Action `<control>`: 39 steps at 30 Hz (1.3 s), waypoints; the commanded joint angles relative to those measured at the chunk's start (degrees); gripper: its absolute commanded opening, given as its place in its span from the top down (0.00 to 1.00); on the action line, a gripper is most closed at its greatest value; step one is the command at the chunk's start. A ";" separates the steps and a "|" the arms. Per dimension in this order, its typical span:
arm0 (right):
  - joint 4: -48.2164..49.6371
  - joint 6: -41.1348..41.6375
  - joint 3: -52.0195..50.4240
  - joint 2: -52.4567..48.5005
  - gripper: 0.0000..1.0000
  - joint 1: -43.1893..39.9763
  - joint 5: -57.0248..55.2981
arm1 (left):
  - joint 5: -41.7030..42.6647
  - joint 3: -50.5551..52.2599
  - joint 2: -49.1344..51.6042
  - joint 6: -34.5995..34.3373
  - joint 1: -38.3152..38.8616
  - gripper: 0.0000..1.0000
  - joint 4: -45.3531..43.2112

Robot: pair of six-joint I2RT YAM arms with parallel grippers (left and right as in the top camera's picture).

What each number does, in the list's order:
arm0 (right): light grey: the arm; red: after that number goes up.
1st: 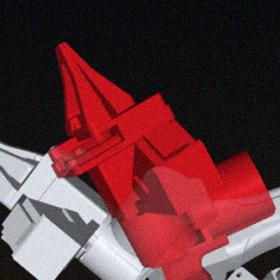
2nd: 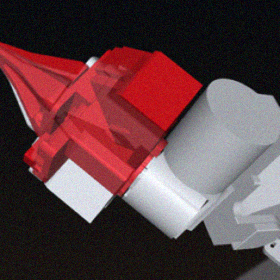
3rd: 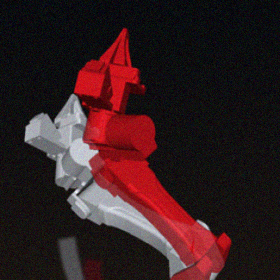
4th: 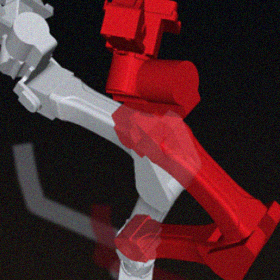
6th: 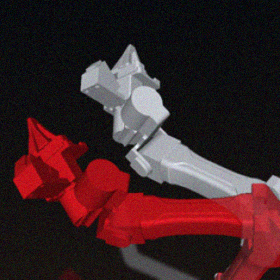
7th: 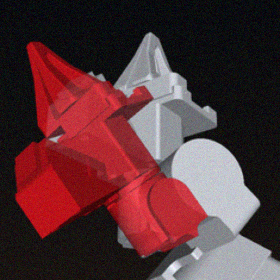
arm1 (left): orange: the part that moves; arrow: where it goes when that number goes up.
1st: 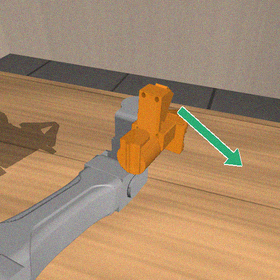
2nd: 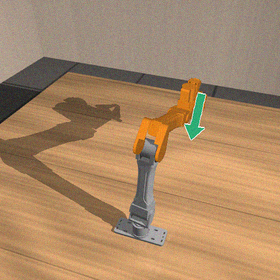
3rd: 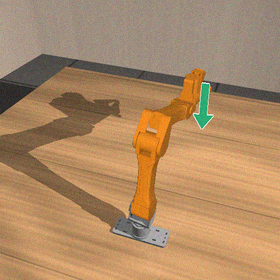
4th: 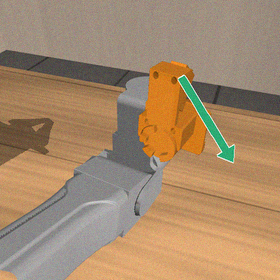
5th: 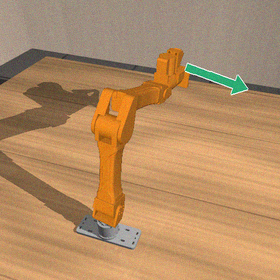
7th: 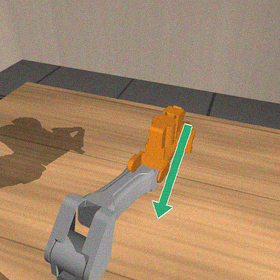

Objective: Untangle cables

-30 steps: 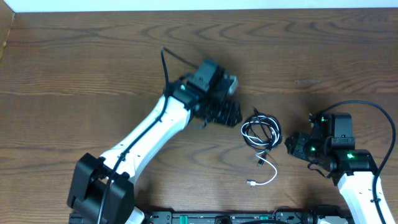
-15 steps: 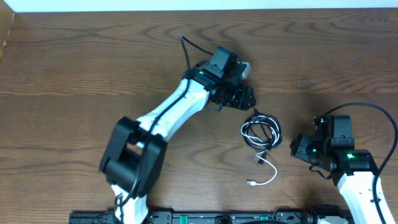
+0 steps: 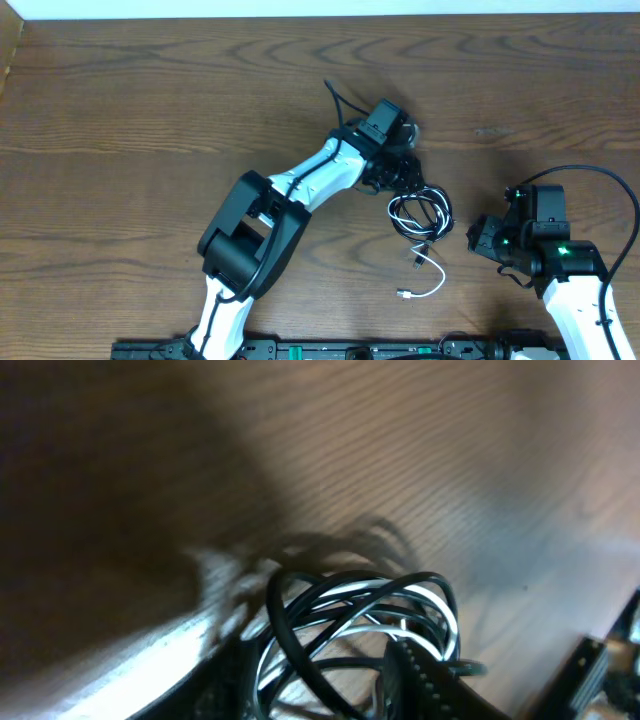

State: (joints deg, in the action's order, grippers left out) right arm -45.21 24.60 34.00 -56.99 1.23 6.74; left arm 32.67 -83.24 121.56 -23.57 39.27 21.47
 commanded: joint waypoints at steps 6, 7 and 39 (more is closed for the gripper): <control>0.39 0.24 -0.07 -0.02 0.43 -0.07 3.58 | -2.62 -0.26 -0.02 -0.31 0.28 0.93 1.77; 0.83 -0.87 -0.07 -0.02 0.43 -0.07 4.85 | -1.99 -0.26 -0.52 0.00 0.31 0.93 2.21; 18.95 -17.73 -0.07 -0.02 0.34 -0.02 40.72 | 11.69 -0.26 -29.11 8.11 0.35 0.93 17.94</control>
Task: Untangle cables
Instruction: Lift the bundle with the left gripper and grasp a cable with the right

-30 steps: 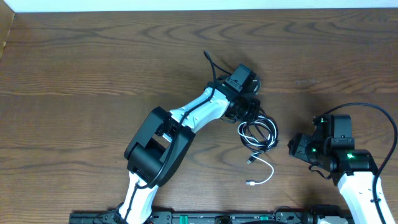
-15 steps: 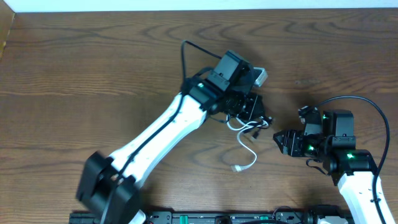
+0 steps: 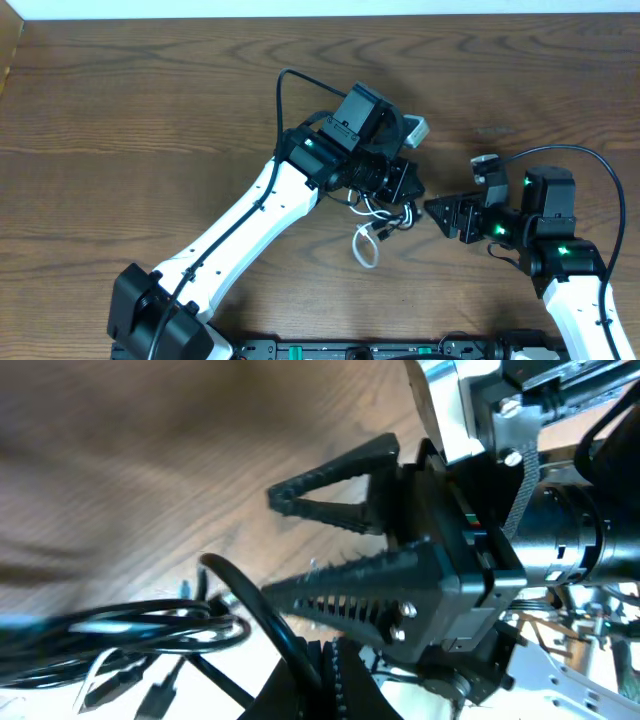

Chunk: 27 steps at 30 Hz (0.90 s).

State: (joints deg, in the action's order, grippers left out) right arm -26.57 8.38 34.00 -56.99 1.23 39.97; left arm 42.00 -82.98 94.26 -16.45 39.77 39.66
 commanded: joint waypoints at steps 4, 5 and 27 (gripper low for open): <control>0.00 -2.34 -0.07 -0.02 0.35 0.00 10.86 | 2.38 -0.52 -1.81 0.98 -0.15 0.93 -0.72; 0.00 -2.49 -0.07 -0.02 0.35 0.00 11.41 | 2.38 -0.52 -1.81 0.98 -0.15 0.93 -0.90; -0.87 -3.32 -0.07 -0.02 0.74 0.00 11.65 | 15.85 -0.52 -2.54 0.96 -0.26 0.93 -8.74</control>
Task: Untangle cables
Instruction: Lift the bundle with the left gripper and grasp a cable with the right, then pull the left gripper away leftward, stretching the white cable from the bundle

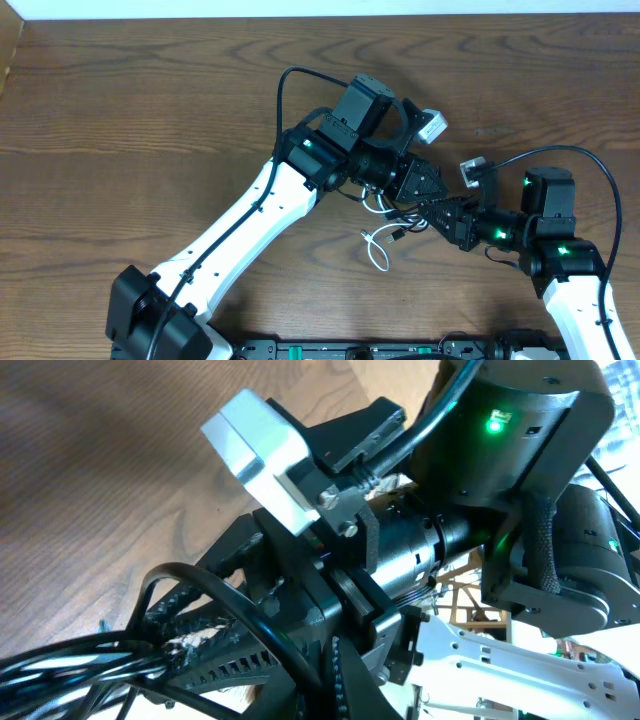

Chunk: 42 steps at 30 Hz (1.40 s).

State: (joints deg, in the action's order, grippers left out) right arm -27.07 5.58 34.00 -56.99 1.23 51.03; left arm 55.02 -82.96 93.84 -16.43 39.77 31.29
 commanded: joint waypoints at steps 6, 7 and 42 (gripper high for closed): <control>-0.42 -0.52 -0.07 -0.02 0.99 -0.02 -0.07 | 1.31 -0.55 -2.12 0.96 -0.26 0.93 -0.55; -0.44 -0.52 -0.07 -0.02 0.99 -0.02 -0.07 | 0.59 -0.55 -2.12 0.98 -0.26 0.92 -0.52; 7.45 11.04 -0.07 -0.02 0.99 -0.02 7.87 | -20.28 1.09 -2.12 9.44 -1.66 0.56 22.21</control>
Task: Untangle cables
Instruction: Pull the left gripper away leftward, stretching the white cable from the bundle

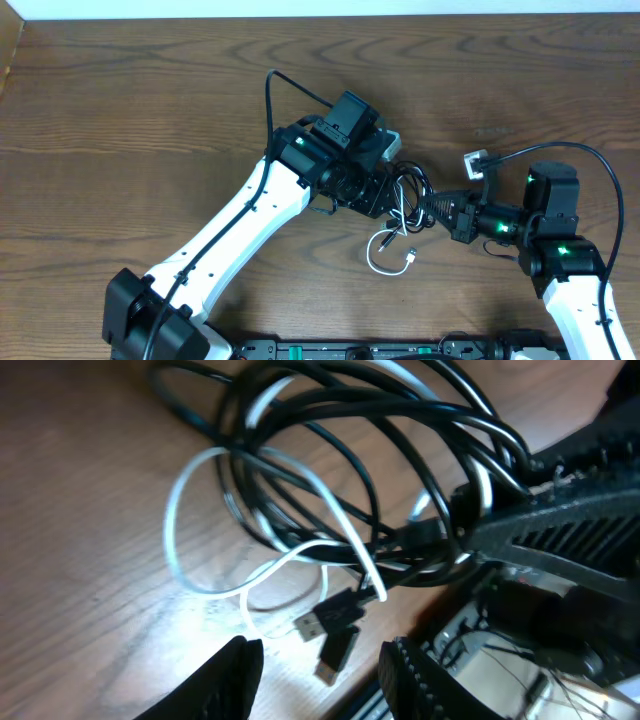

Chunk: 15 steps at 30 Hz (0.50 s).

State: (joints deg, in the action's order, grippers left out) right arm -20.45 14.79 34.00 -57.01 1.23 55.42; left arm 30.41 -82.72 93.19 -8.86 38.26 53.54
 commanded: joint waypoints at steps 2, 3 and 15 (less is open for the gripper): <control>1.97 3.08 -0.07 0.00 0.99 -0.02 3.85 | 5.44 0.85 -1.46 2.69 -0.15 0.56 -0.07; 2.56 3.50 -0.07 0.00 0.99 -0.02 4.31 | 5.86 0.85 -1.46 3.10 -0.15 0.56 -0.04; 7.65 4.52 -0.07 0.00 0.99 -0.02 13.40 | 6.69 0.85 -1.46 3.72 -0.15 0.56 -2.10</control>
State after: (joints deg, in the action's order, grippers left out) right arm -13.15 18.68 33.98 -57.01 1.23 64.79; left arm 36.12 -82.37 93.17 -6.09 38.26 51.94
